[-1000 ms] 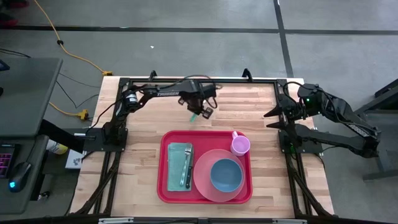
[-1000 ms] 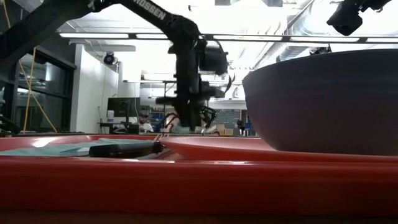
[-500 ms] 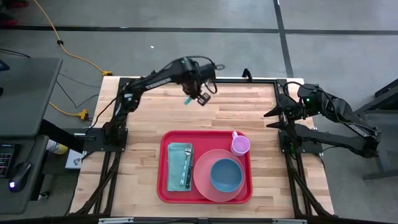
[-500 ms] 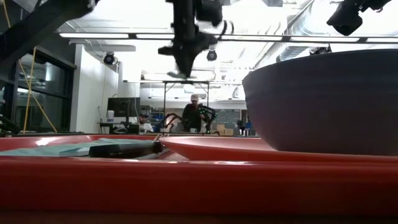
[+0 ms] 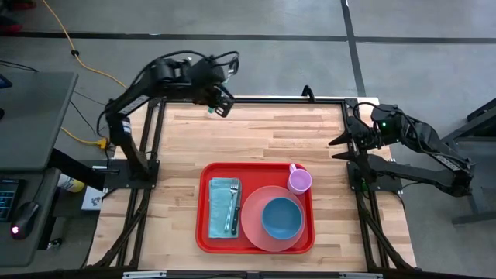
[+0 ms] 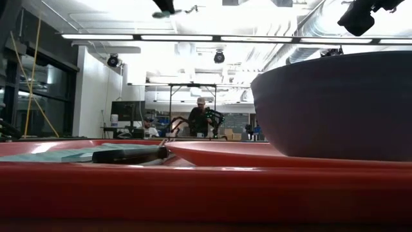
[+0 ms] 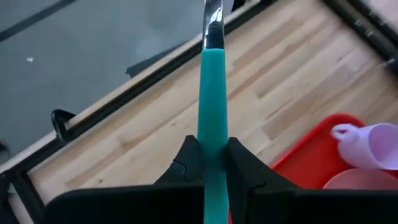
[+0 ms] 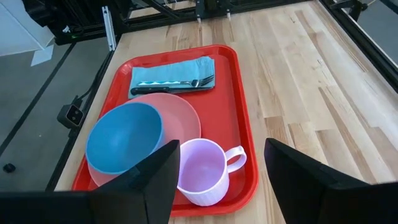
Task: Set up tray
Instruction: Put the blue spoon on top of the napkin to the left of the blue and white patterned fork
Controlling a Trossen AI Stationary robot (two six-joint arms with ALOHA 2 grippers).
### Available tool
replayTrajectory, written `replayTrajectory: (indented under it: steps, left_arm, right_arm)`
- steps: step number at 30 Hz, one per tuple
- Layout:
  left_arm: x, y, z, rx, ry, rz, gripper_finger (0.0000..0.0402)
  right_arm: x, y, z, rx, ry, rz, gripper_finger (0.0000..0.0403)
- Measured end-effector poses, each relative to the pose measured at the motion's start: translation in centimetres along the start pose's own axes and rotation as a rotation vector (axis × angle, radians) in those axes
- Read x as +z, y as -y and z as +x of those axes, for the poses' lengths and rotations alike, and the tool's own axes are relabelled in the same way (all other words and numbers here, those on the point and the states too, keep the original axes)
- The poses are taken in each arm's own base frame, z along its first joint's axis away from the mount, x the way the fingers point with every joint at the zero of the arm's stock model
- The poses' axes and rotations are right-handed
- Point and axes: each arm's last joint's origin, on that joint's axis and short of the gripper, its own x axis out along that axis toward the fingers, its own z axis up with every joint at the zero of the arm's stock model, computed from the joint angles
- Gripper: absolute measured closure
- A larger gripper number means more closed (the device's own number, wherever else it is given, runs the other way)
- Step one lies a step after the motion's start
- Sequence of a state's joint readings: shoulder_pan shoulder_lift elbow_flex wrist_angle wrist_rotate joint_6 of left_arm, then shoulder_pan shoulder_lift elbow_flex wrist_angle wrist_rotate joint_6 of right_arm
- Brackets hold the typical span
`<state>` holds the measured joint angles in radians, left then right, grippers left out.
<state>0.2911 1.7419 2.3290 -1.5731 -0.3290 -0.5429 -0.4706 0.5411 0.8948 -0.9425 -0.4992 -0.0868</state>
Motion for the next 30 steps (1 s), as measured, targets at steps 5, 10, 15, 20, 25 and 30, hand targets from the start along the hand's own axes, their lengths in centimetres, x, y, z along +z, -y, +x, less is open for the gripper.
replayTrajectory:
  steps: [5, 10, 15, 20, 25, 30]
  left_arm:
    - [-1.5, 0.1, -3.4, -0.066, 0.06, -0.007, 0.0352]
    - [-3.4, 0.5, -6.6, -0.11, 0.134, -0.006, 0.0352]
    - [-6.2, 0.1, -7.9, -0.096, 0.155, -0.059, 0.0352]
    - [-10.7, -0.2, -5.8, -0.056, 0.016, -0.147, 0.0352]
    - [-15.7, -0.2, -3.5, -0.031, -0.196, -0.258, 0.0352]
    - [-19.3, 1.1, -1.9, 0.012, -0.357, -0.355, 0.0352]
  right_arm:
    - [0.0, 0.0, 0.0, 0.0, 0.001, -0.001, 0.019]
    - [0.0, 0.0, 0.0, 0.0, 0.001, -0.001, 0.019]
    - [0.0, 0.0, 0.0, 0.001, -0.001, 0.0, 0.019]
    - [0.0, 0.0, 0.0, 0.001, 0.0, 0.0, 0.019]
    - [0.0, 0.0, 0.0, 0.001, 0.001, 0.0, 0.019]
    - [0.0, 0.0, 0.0, 0.001, 0.002, -0.001, 0.019]
